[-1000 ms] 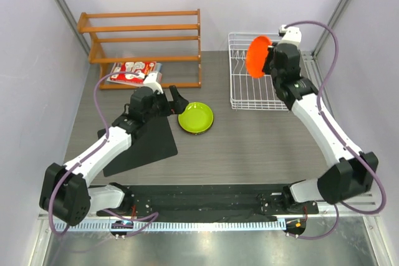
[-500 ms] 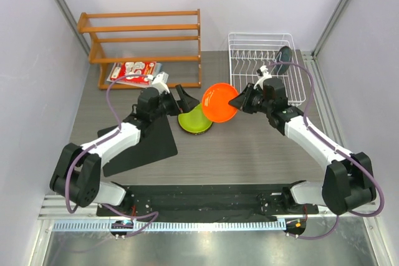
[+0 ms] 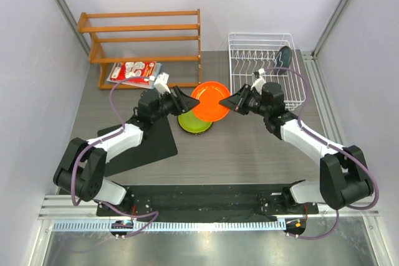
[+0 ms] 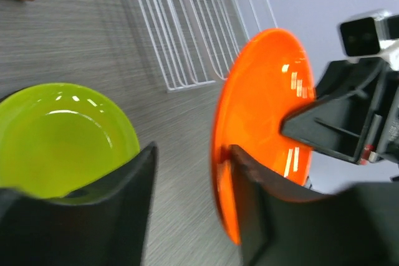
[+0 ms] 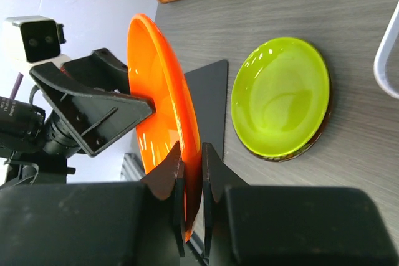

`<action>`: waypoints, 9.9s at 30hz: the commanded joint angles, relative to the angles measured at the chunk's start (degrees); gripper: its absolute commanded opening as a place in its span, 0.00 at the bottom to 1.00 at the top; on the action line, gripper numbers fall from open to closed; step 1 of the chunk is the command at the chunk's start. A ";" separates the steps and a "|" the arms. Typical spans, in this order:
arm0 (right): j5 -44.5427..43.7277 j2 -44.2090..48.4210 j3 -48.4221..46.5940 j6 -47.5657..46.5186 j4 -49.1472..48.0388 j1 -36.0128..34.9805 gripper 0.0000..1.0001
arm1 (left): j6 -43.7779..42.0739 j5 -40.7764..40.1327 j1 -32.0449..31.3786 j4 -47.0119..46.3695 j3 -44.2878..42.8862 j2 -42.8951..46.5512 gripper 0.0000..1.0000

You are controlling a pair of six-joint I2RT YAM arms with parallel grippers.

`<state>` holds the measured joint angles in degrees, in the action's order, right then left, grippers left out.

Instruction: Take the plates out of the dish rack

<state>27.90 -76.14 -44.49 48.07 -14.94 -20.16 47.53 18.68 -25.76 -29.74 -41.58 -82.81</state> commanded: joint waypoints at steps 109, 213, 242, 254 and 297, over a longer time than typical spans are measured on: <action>-52.86 -57.45 -76.09 -44.91 32.69 22.45 0.41 | -20.02 -12.09 -0.43 25.96 -10.19 10.21 0.99; 2.69 -2.17 -1.30 2.90 -7.21 -3.13 0.02 | 0.73 3.57 -1.58 -12.81 1.94 -3.77 0.00; -18.41 8.99 -10.27 -16.52 21.53 -3.13 0.56 | -11.23 -11.38 -1.31 2.85 -1.92 -4.55 0.00; -17.71 7.06 -10.09 -17.05 21.62 -3.22 0.57 | -10.44 -10.42 -0.78 1.87 -4.82 -10.53 0.00; -26.04 11.10 -9.48 -23.28 26.71 -3.13 0.76 | -18.35 -18.23 -0.78 17.68 -2.80 2.97 0.91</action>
<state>7.51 -67.72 -52.90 29.32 10.44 -23.35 31.90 3.38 -26.61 -15.00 -44.07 -87.07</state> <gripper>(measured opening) 0.687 0.883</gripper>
